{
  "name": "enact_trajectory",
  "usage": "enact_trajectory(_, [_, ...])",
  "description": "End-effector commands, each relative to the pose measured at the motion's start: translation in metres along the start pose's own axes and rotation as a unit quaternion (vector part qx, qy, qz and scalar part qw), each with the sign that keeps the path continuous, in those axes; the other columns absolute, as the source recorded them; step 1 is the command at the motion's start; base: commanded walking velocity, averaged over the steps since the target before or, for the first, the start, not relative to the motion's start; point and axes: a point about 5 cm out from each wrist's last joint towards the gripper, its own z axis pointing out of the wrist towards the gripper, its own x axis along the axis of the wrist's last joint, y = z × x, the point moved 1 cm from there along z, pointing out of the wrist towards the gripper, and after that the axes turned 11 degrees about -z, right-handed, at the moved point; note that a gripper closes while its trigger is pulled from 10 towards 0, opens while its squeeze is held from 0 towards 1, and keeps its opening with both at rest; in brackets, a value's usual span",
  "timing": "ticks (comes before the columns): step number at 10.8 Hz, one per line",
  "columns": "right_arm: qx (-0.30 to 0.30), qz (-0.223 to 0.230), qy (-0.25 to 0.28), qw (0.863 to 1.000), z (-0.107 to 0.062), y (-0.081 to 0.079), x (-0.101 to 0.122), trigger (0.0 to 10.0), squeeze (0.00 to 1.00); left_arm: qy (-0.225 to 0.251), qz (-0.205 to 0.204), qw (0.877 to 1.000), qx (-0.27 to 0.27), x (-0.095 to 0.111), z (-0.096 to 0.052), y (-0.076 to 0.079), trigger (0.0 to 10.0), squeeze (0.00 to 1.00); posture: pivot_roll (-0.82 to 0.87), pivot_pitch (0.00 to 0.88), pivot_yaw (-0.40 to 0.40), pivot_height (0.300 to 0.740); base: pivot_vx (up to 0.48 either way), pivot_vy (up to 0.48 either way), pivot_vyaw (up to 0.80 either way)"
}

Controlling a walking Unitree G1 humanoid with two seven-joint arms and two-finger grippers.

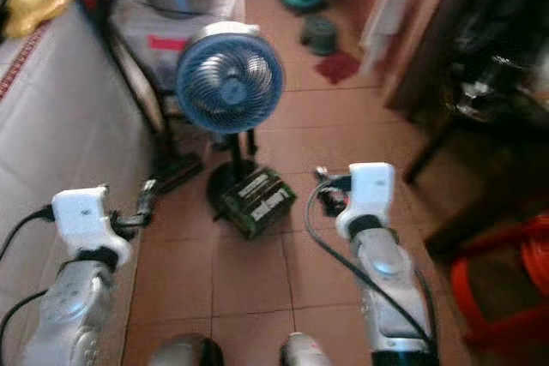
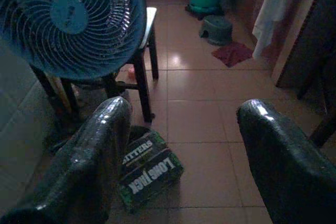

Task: Setting the table

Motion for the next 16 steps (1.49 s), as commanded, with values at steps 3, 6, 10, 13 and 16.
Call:
enact_trajectory(3, [-0.011,0.002,-0.011,1.0,-0.0018,0.0052,-0.0046,10.0,0.0,-0.008,0.0,1.0,-0.005,-0.0036,0.001,0.0016,10.0,0.0,-0.02,0.098,0.027,0.74,0.0,0.0,-0.78])
enact_trajectory(6, [-0.011,0.003,-0.009,1.0,-0.0004,0.0054,-0.0034,10.0,0.0,-0.004,-0.008,1.0,-0.006,-0.0023,0.0031,0.001,10.0,0.0,-0.02,0.094,0.025,0.74,0.0,0.086,-0.77])
enact_trajectory(10, [-0.009,0.005,-0.006,1.0,0.0001,0.0042,-0.002,10.0,0.0,-0.005,-0.008,1.0,-0.01,-0.003,0.0037,0.0027,10.0,0.0,-0.02,0.089,0.026,0.74,0.0,0.066,-0.77])
enact_trajectory(13, [-0.007,0.005,-0.004,1.0,0.0015,0.0041,-0.0003,10.0,0.0,0.008,0.019,1.0,-0.016,0.0001,0.0025,0.0057,10.0,0.0,-0.02,0.093,0.023,0.74,0.0,0.0,-0.77])
enact_trajectory(16, [-0.006,0.008,-0.002,1.0,0.0005,0.002,0.0007,10.0,0.0,0.002,0.029,0.999,-0.017,-0.0004,0.0023,0.0052,10.0,0.0,-0.02,0.093,0.024,0.74,0.0,0.0,-0.77])
